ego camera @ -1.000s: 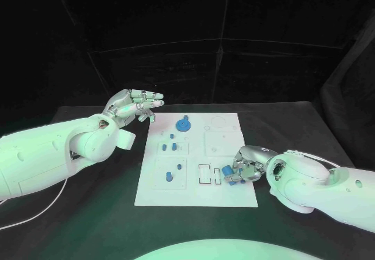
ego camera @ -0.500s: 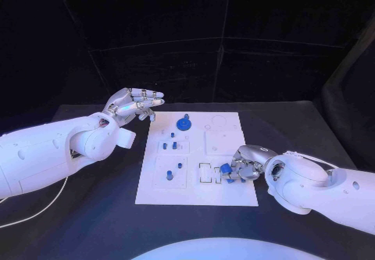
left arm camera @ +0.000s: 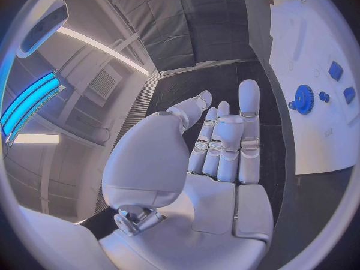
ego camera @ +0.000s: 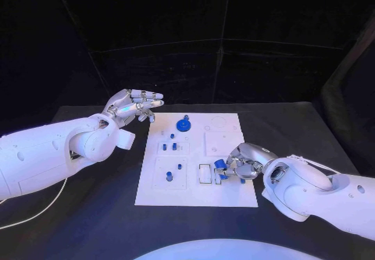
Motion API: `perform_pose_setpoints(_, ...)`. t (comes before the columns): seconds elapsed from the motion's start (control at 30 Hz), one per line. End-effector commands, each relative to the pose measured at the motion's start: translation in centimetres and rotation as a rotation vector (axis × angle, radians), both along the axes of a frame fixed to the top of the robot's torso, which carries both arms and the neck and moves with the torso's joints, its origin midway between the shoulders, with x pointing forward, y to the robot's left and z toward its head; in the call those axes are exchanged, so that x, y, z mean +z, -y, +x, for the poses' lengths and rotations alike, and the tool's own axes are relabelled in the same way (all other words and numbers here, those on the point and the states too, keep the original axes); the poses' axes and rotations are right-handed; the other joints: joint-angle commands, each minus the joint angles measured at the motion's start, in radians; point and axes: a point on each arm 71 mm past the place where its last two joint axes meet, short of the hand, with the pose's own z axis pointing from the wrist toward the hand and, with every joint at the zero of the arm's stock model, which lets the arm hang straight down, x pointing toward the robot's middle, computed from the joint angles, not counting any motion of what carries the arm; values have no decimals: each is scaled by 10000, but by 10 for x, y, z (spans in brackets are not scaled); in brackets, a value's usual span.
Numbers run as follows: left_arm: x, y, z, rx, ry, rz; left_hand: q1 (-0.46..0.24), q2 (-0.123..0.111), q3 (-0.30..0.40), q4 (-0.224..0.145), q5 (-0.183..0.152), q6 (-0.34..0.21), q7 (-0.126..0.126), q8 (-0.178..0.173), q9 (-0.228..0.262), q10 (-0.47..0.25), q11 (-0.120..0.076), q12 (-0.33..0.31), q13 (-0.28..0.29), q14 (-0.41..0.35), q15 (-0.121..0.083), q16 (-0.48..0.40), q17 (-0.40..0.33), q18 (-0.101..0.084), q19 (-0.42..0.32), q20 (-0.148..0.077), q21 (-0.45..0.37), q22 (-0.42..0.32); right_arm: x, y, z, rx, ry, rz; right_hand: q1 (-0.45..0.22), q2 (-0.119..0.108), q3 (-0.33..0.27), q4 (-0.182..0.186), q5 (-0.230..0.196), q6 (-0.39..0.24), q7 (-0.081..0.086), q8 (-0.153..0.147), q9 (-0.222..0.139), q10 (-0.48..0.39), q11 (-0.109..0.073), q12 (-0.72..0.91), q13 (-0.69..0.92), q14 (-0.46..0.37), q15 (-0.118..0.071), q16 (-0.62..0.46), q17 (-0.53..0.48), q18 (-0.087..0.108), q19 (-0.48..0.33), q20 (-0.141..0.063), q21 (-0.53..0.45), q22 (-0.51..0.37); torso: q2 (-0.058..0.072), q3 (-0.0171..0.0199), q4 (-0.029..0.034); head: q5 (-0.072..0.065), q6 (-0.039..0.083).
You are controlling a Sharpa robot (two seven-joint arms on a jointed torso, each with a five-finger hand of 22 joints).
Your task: Assemble the parts on the task board
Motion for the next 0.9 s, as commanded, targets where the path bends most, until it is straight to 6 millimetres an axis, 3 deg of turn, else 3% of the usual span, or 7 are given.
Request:
perform_pose_setpoints(0.03, 1, 2, 0, -121, 10, -99, 43, 39, -31, -30, -15, -58, 2, 53, -11, -44, -11, 62, -2, -75, -6, -28, -9, 73, -10, 35, -65, -16, -3, -8, 0, 14, -634, 364, 15, -25, -105, 24, -53, 53, 9, 11, 455, 31, 24, -54, -9, 530, -55, 53, 13, -168, 88, -41, 49, 1221, 11, -3, 10, 13, -9)
perform_pose_setpoints(0.43, 1, 2, -1, -139, 2, -104, 43, 39, -31, -30, -15, -58, 2, 53, -11, -44, -11, 62, -2, -75, -6, -28, -9, 73, -10, 35, -65, -16, -12, -28, 5, 154, -1263, 281, -204, -4, -333, 49, -343, 75, -3, 6, 606, 23, 19, -189, -15, 515, -57, 37, -8, -163, 73, -41, 39, 1210, 11, -14, 23, 29, -23)
perform_pose_setpoints(0.57, 1, 2, -1, -144, 0, -106, 43, 39, -31, -30, -15, -58, 2, 53, -11, -44, -11, 62, -2, -75, -6, -28, -9, 73, -10, 35, -65, -16, -12, -31, 8, 84, -1045, 223, -359, -4, -471, 50, -501, 73, -7, -9, 680, -11, 18, -334, -83, 502, -57, 11, -47, -162, 66, -40, 34, 1207, 13, 1, 1, 63, -14)
perform_pose_setpoints(0.63, 1, 2, -1, -145, -1, -106, 43, 39, -31, -30, -15, -58, 2, 53, -11, -44, -11, 62, -2, -75, -6, -28, -9, 73, -10, 35, -65, -16, -12, -31, 9, 35, -915, 205, -545, 6, -607, 49, -891, 72, -9, -21, 742, -29, 18, -438, -124, 495, -57, -6, -68, -159, 57, -38, 26, 1198, 13, -1, 2, 58, -10)
perform_pose_setpoints(0.77, 1, 2, -1, -145, -4, -105, 43, 39, -31, -30, -15, -58, 2, 53, -11, -44, -11, 62, -2, -75, -6, -28, -9, 73, -10, 35, -65, -16, -11, -33, 11, 30, -632, 224, -1275, -145, -1001, 65, -2755, -20, 27, -95, 899, -241, 35, -1129, -574, 459, -30, -104, -212, -136, -13, -31, -37, 1112, 14, 0, -1, 61, -11)
perform_pose_setpoints(0.83, 1, 2, -1, -147, -7, -104, 43, 39, -31, -30, -15, -58, 2, 53, -11, -44, -11, 62, -2, -75, -6, -28, -9, 73, -10, 35, -65, -16, -10, -35, 11, 100, -450, 221, -1634, -589, -1002, 102, -3520, -122, 41, -159, 940, -395, 104, -1525, -850, 432, -20, -176, -321, -114, -85, -8, -100, 1021, 19, 1, -4, 54, -16)
perform_pose_setpoints(0.9, 1, 2, -1, -149, -10, -104, 43, 39, -31, -30, -15, -58, 2, 53, -11, -44, -11, 62, -2, -75, -6, -28, -9, 73, -10, 35, -65, -16, -9, -36, 12, 168, -327, 217, -2013, -1181, -735, 123, -3654, -241, 100, -226, 975, -678, 122, -2221, -1373, 394, 20, -278, -474, -86, -172, 14, -178, 910, 21, 2, -1, 49, -13)
